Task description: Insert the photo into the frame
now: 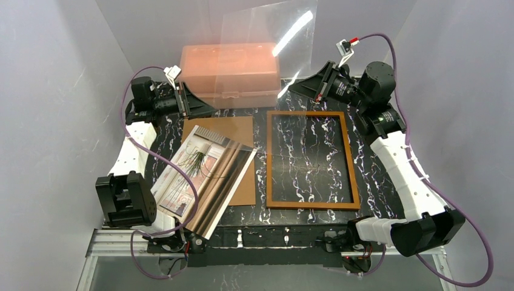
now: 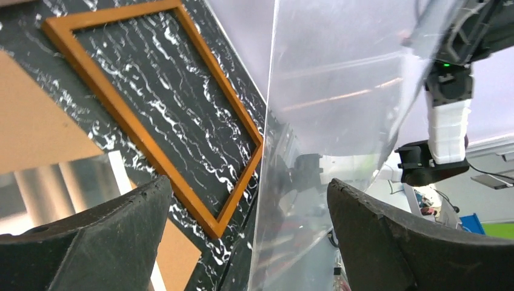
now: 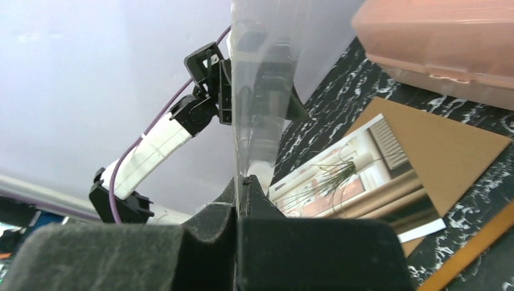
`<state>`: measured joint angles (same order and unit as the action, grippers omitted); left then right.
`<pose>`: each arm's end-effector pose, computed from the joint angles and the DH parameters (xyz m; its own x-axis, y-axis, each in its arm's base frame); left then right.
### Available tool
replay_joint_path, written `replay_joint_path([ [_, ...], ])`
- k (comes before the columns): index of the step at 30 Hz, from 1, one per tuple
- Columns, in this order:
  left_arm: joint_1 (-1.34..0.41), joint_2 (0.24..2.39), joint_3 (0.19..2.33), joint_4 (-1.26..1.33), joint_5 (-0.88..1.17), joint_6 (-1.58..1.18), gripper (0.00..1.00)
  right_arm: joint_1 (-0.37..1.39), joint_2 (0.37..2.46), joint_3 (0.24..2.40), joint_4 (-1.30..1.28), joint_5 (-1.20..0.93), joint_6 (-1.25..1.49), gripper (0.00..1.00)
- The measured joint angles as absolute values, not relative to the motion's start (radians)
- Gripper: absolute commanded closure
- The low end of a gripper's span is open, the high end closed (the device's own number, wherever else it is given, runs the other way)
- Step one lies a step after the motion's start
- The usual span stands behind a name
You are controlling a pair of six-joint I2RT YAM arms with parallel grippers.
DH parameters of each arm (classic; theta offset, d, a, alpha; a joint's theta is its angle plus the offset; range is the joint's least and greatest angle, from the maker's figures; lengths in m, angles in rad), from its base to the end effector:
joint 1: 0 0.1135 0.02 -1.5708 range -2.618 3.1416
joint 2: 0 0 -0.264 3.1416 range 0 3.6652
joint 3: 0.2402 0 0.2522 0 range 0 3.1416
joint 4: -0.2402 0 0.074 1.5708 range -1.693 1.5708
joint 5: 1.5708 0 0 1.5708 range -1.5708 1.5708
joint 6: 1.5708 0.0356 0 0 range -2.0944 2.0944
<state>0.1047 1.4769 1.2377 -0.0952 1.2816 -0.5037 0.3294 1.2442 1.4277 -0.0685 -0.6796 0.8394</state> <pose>0.3287 0.0002 0.3490 -0.7061 -0.2126 -0.6755 0.6050 0.3147 -0.7314 0.2447 0.1073 0.4789 -0.5544 0.4223 -0.7172 -0.6434 0.3291 0.6912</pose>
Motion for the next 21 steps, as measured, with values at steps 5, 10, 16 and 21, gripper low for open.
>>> replay_joint_path([
  [5,0.103,1.452,1.238,0.016,1.342,-0.59,0.02,0.329,1.251,1.354,0.088,-0.731,0.949,0.99],
  [10,0.103,1.448,1.244,0.052,1.391,-0.627,0.09,0.329,1.251,1.318,0.18,-0.753,0.999,0.99],
  [16,0.103,1.448,1.3,0.062,1.438,-0.669,0.34,0.329,1.252,1.256,0.243,-0.767,1.017,0.99],
  [21,0.107,1.448,1.337,0.075,1.448,-0.693,0.56,0.327,1.258,1.216,0.268,-0.767,1.019,0.99],
])
